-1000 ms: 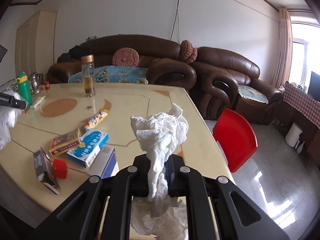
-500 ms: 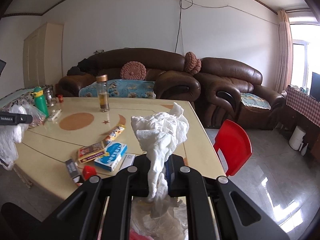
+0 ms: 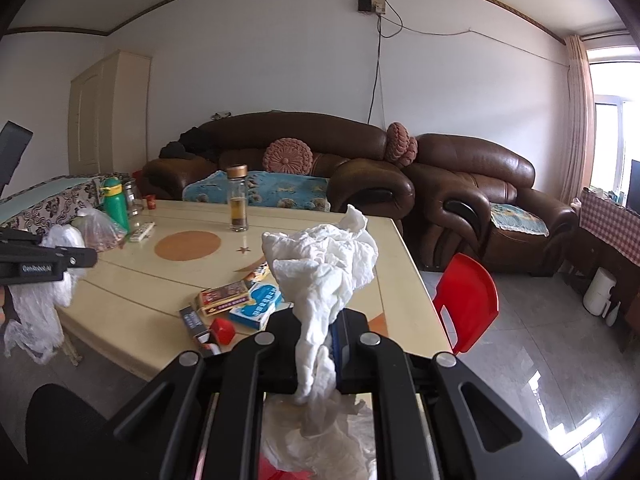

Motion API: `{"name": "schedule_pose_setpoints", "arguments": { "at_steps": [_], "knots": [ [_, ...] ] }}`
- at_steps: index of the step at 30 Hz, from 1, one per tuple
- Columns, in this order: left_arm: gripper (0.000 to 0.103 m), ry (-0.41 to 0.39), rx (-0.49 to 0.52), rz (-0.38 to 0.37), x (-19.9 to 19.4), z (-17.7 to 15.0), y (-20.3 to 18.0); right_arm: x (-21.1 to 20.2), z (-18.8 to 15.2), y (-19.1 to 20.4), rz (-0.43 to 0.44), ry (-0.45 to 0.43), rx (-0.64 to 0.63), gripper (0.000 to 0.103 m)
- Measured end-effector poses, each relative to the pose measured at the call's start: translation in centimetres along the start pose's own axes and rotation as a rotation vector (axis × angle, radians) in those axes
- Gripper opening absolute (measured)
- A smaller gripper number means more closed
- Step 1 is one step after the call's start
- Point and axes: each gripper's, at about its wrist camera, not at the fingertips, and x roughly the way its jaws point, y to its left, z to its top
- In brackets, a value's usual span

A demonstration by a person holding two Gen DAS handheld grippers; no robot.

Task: Collect trash
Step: 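Lift the bag and tissue and carry both tools over the pink bin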

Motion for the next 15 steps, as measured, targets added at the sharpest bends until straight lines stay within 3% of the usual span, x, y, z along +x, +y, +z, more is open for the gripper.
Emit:
{"name": "schedule_pose_setpoints", "arguments": {
  "at_steps": [15],
  "knots": [
    [0.034,0.069,0.056,-0.106,-1.4,-5.7,-3.4,-4.6,-3.2,1.7,0.046,0.056,-0.037,0.011]
  ]
}}
